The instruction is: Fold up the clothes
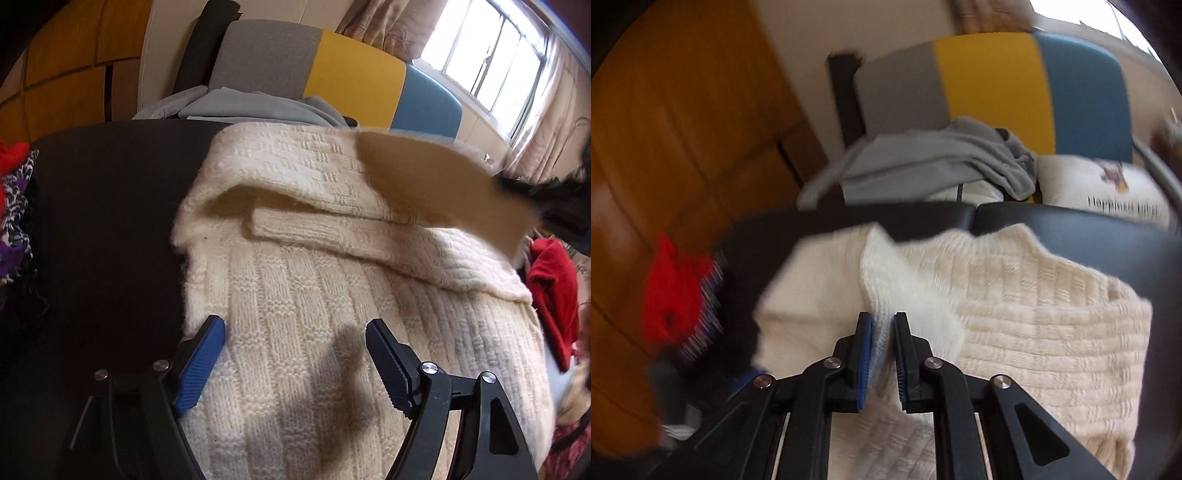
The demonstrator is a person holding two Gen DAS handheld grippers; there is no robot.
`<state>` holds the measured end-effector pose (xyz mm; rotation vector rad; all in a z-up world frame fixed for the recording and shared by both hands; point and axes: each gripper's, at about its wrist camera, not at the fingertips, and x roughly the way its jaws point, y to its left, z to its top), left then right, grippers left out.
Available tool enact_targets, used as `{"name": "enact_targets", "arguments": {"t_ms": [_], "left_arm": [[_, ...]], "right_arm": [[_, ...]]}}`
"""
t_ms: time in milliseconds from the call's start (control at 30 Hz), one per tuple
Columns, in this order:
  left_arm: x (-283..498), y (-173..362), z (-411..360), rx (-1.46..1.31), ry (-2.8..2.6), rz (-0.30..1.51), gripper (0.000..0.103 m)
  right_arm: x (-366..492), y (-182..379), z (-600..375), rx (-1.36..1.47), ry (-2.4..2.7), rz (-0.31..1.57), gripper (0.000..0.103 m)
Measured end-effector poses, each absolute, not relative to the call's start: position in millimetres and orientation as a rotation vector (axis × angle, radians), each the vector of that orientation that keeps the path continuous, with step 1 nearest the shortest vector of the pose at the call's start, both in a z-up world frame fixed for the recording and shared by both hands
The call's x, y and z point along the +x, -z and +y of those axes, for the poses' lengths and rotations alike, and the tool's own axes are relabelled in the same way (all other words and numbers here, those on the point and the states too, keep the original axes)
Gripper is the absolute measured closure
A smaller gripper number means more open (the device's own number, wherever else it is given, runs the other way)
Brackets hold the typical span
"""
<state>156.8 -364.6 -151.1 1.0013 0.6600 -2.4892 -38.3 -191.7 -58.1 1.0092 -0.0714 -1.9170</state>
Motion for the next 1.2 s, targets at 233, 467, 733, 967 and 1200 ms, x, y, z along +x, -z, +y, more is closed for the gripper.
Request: {"name": "enact_targets", "arguments": {"t_ms": [233,467,733,967,1200], "left_arm": [[155.7,149.4,-366.5,1.007,2.494,0.680,0.023],[156.8,149.3,-369.8,0.996,2.501,0.726,0.023],[152.4,149.7,-366.9,1.003,2.506,0.699,0.019],[155.4,151.8,-366.4,0.985,2.531,0.718,0.014],[160.8,148.9,-375.8,0.955,2.543,0.848,0.013]], "right_arm": [[-120.7,58.2,-96.8,1.120,2.024,-0.531,0.091],[-132.5,113.8,-74.8,1.280,1.957,-0.655,0.076],[-122.0,169.1,-102.9,1.331,1.805,-0.740,0.073],[-130.7,193.5,-127.2,1.402,1.820,-0.898,0.073],[-134.8,193.3,-155.6,1.384,1.932,-0.910,0.081]]}}
